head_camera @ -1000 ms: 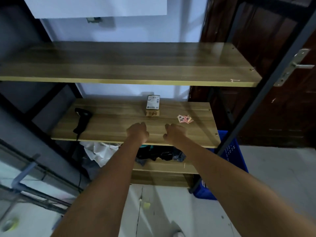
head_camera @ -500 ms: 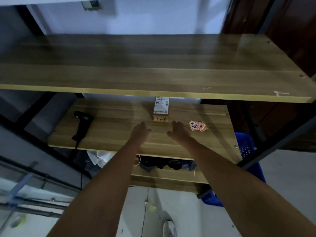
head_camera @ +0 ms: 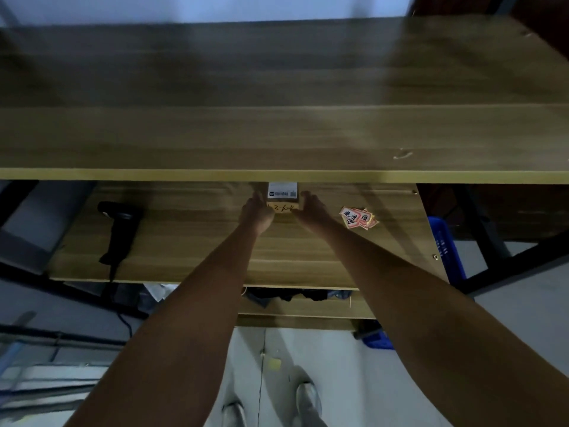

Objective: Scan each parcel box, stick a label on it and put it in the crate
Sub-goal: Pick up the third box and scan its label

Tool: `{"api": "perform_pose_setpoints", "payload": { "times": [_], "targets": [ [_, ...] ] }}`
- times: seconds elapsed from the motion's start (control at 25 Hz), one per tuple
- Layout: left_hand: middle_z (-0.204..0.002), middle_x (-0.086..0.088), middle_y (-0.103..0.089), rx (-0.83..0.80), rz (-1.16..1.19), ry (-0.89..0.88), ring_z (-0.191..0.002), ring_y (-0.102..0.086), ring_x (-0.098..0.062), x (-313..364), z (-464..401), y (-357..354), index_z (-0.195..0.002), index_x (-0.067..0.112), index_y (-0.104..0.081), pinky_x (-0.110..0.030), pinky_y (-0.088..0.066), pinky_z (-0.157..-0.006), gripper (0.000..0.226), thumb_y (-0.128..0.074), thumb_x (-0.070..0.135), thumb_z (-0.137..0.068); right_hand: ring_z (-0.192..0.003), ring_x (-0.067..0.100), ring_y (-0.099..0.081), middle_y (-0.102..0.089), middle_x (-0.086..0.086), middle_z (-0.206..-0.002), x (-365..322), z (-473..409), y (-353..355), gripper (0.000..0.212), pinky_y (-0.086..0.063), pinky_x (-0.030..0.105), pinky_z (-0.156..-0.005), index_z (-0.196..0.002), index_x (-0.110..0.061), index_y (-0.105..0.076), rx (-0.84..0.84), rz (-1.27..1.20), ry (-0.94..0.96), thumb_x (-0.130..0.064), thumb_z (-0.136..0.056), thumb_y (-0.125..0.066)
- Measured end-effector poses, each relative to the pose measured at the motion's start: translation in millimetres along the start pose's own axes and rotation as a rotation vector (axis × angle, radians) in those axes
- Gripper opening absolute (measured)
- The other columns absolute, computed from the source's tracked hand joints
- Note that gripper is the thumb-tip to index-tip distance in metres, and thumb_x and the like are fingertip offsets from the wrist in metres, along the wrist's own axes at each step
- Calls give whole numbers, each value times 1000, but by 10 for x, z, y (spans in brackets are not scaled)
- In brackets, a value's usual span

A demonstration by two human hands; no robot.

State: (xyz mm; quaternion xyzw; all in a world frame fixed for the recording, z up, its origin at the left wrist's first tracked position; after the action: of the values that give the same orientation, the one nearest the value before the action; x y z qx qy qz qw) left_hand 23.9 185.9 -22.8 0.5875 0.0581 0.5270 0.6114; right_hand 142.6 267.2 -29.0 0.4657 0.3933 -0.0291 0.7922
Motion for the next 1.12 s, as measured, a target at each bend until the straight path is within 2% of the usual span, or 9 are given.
{"api": "perform_pose_setpoints", "payload": {
  "times": [0.12,0.2,0.28,0.36,0.56,0.72,0.92,1.04,1.12],
  "targets": [
    [-127,-16,-55,-5,38,32,-113,-57,-32,14,-132,-27,-138,2,-36,-36,-48,-86,43,-39,6,-95,-116,31,-54,-55,15,-126,-28,-148,-98,46,-47,43,-96,-132,-11,-48,29,-75,-58,-19,-87,-53],
    [-121,-9,-57,-18,53,25,-109,-59,-31,35,-201,-57,-132,-1,-44,-31,-46,-79,37,-36,4,-96,-115,30,-57,-61,15,-123,-28,-258,-154,40,-50,43,-95,-128,-13,-57,25,-83,-75,-20,-89,-52],
    [-111,-12,-61,-27,69,21,-88,-63,-26,45,-265,-76,-126,-1,-51,-29,-45,-65,34,-34,5,-98,-105,29,-62,-66,16,-116,-43,-317,-164,35,-53,36,-81,-124,-9,-62,23,-115,-101,-20,-94,-50],
    [-109,-15,-59,-42,82,39,-79,-59,-22,27,-314,-94,-128,-2,-51,-27,-44,-61,35,-32,7,-99,-87,25,-62,-68,17,-103,-10,-369,-196,33,-45,28,-61,-119,-4,-65,13,-153,-147,-23,-96,-49],
    [-136,-20,-51,-68,439,170,-119,-53,-35,-110,-352,-185,-134,0,-48,-37,-46,-94,51,-54,20,-88,-79,19,-56,-56,9,-80,71,-349,-307,18,-35,28,-63,-87,-14,-62,74,-233,-219,-31,-91,-56],
    [-121,-9,-55,-68,823,303,-104,-54,-27,-202,-81,-145,-132,12,-48,-37,-45,-80,49,-63,13,-85,-82,17,-63,-69,0,-94,64,-10,-381,33,-40,24,-61,-109,-19,-67,177,-333,-242,-41,-85,-63],
    [-122,-6,-62,-256,948,289,-108,-62,-25,-565,310,-1,-127,18,-45,-48,-50,-94,63,-78,15,-73,-80,12,-67,-71,-1,-99,-41,383,-637,34,-49,22,-57,-111,-25,-65,196,-487,-123,-43,-82,-65],
    [-103,-1,-70,-305,979,228,-100,-67,-21,-794,549,143,-115,16,-57,-42,-50,-92,37,-72,10,-82,-89,16,-67,-63,3,-110,-179,573,-817,52,-57,28,-67,-119,-26,-63,180,-463,-59,-54,-76,-64],
    [-96,0,-75,-364,1039,186,-90,-71,-17,-964,675,235,-112,13,-64,-34,-56,-76,27,-68,9,-85,-91,14,-66,-59,1,-111,-336,710,-951,53,-59,28,-71,-123,-25,-60,158,-443,-36,-52,-78,-67]
  ]
}}
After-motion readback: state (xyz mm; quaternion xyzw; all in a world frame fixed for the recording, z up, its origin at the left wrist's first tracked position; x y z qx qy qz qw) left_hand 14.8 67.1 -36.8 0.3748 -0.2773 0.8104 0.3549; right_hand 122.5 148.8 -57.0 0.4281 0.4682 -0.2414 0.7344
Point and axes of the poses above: each hand's wrist, its own z-axis away from the middle knuckle, its own y-axis out of the back of the hand, x = y × z, the point moved 4 cm from there along -z, towards the middle knuckle
